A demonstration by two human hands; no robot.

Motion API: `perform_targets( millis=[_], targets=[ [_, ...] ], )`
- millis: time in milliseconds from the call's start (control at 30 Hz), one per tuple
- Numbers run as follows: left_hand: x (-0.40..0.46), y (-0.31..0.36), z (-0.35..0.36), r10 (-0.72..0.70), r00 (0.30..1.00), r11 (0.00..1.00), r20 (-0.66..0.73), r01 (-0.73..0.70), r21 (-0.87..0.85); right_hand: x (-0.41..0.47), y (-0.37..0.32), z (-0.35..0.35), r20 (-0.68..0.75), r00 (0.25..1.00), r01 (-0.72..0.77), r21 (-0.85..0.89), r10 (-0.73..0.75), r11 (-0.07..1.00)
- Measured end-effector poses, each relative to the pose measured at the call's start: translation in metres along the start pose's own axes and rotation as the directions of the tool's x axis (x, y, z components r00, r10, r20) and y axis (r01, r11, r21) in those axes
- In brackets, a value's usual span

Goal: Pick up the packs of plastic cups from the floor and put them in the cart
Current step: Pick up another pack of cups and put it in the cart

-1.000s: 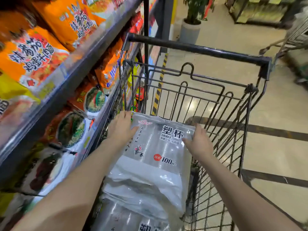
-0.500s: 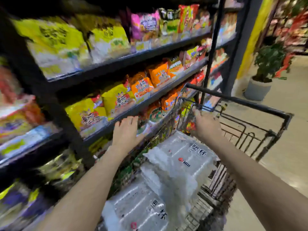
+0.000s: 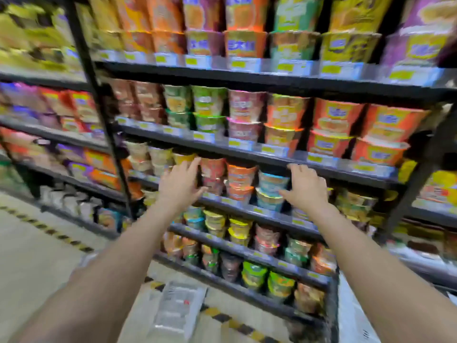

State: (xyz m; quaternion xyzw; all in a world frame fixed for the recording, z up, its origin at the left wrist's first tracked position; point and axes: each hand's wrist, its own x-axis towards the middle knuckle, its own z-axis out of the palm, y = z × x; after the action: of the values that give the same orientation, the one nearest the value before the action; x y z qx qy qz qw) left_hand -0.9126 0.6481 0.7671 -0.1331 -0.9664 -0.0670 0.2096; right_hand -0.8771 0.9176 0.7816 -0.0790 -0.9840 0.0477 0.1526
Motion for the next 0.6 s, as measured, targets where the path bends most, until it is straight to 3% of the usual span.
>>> perform_targets(
  millis=[100, 233, 400, 600],
  targets=[
    [-0.098, -0.125, -0.056, -0.259, 0.965, 0.957, -0.025, 0.260, 0.130, -0.029, -0.129, 0.015, 0.005, 0.975, 0.222, 0.073, -0.223, 0.972],
    [-0.247, -0.246, -0.124, -0.529, 0.848, 0.820, -0.041, 0.523, 0.234, -0.099, -0.284, 0.034, 0.042, 0.906, 0.410, 0.155, -0.421, 0.899],
    [-0.384, -0.343, -0.180, -0.706, 0.708, 0.658, -0.024, 0.668, 0.348, -0.179, -0.434, 0.048, 0.083, 0.780, 0.585, 0.254, -0.620, 0.770],
    [-0.451, -0.440, -0.200, -0.808, 0.584, 0.520, -0.073, 0.767, 0.376, -0.208, -0.580, 0.051, 0.067, 0.689, 0.686, 0.262, -0.722, 0.679]
  ],
)
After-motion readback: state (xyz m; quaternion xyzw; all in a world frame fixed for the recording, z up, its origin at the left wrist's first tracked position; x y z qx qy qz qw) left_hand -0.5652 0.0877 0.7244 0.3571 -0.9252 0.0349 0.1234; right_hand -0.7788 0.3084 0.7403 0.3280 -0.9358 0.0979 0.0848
